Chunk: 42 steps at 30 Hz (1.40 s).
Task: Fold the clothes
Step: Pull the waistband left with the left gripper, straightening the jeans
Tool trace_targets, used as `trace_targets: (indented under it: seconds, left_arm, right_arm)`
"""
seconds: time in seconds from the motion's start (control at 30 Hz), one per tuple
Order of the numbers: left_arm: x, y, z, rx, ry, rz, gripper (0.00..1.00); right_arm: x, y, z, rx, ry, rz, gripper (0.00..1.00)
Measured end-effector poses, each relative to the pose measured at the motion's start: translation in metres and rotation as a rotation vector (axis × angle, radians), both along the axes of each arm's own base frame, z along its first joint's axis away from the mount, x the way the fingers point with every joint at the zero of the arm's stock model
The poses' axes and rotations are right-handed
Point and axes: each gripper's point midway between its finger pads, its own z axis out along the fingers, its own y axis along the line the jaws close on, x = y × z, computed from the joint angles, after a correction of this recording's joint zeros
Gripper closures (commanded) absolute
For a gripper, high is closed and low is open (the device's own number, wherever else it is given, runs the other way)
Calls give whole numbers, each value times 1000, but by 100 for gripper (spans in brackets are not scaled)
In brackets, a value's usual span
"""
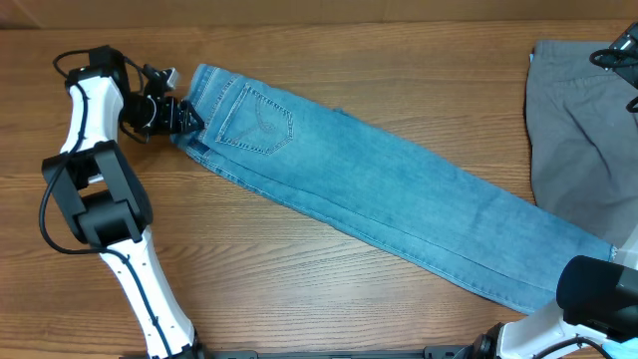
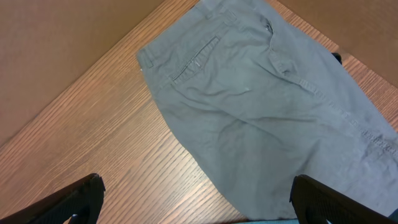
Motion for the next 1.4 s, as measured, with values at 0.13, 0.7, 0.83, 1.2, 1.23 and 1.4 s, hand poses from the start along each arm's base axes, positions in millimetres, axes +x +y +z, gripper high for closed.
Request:
trace_targets:
  seconds: [0.13, 0.7, 0.83, 1.2, 1.23, 1.4]
  left_arm:
    - [1, -3, -5, 7, 2, -9, 56]
    - [2, 104, -4, 528, 118, 429, 96]
    - [-40, 179, 7, 709, 234, 633, 96]
    - [-111, 294, 38, 749, 328, 989, 58]
    - [-107, 294, 38, 744, 315, 978, 44]
    - [-87, 277, 38, 733, 274, 878, 0]
  right_arm:
    - [0, 0, 0, 0, 0, 0, 0]
    - [0, 0, 0, 0, 0, 0, 0]
    - [0, 0, 0, 0, 0, 0, 0]
    - [0, 0, 0, 0, 0, 0, 0]
    - [0, 0, 0, 0, 0, 0, 0]
    - [0, 0, 0, 1, 1, 0, 0]
